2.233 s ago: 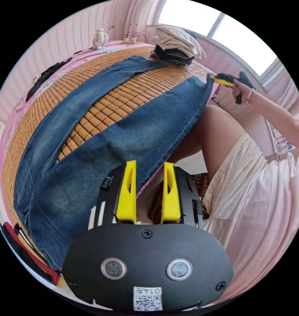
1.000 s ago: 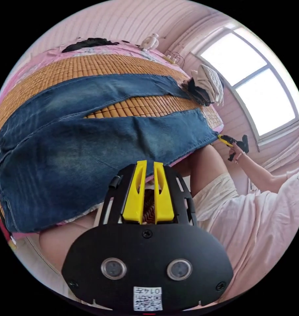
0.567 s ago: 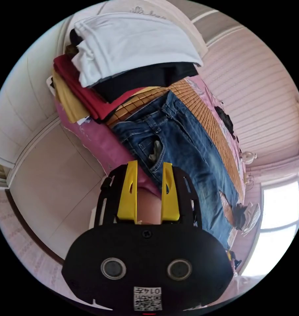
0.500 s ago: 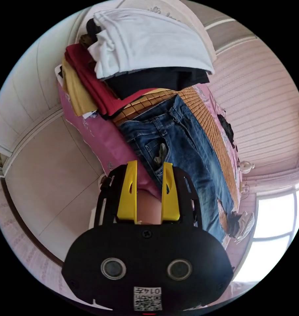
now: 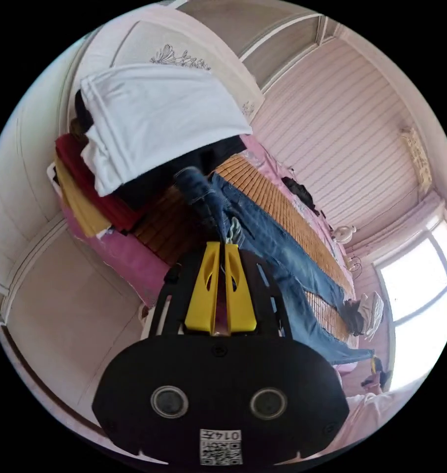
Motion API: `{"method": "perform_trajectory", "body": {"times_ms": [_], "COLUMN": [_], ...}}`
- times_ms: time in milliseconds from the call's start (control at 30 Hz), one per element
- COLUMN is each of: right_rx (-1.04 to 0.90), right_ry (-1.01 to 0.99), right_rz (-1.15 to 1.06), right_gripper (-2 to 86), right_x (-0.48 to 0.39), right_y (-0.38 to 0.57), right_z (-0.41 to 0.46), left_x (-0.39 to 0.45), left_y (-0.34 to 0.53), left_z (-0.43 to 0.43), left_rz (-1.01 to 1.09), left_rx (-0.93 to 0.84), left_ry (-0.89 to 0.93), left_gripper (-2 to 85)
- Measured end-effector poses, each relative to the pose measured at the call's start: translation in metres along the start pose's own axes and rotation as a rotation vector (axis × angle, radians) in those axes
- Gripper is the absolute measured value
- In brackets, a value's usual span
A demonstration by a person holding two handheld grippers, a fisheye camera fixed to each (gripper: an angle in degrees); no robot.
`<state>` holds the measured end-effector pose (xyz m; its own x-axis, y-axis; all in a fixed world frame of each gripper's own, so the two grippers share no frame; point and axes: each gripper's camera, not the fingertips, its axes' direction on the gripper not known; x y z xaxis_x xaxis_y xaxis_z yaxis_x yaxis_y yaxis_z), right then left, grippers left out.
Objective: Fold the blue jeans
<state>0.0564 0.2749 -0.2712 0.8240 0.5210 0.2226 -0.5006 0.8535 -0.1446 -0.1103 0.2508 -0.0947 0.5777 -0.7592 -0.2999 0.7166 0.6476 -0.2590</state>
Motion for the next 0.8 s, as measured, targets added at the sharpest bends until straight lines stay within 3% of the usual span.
{"method": "perform_trajectory", "body": {"times_ms": [100,300,467,600,800], "right_rx": [-0.085,-0.104,-0.062,0.018,-0.082], "right_ry": [-0.008,-0.002,-0.022,-0.029,0.025], "right_rz": [0.139,0.191,0.123,0.05,0.13], "right_gripper": [0.5,0.5,0.5,0.5,0.5], "right_x": [0.026,0.036,0.02,0.003,0.004], "right_y": [0.02,0.041,0.04,0.039,0.047], "right_z": [0.018,0.022,0.015,0.002,0.035], "left_x": [-0.037,-0.045,-0.045,-0.034,-0.053], "left_y": [0.006,0.006,0.003,0.007,0.015], "left_z": [0.0,-0.019,-0.038,-0.077,-0.062], "left_rz": [-0.145,-0.082,-0.057,0.071,-0.012], "left_rx": [-0.075,-0.087,-0.075,0.035,-0.119], "left_ry": [0.037,0.0,0.007,0.08,-0.049], "left_gripper": [-1.0,-1.0,-1.0,-1.0,-1.0]}}
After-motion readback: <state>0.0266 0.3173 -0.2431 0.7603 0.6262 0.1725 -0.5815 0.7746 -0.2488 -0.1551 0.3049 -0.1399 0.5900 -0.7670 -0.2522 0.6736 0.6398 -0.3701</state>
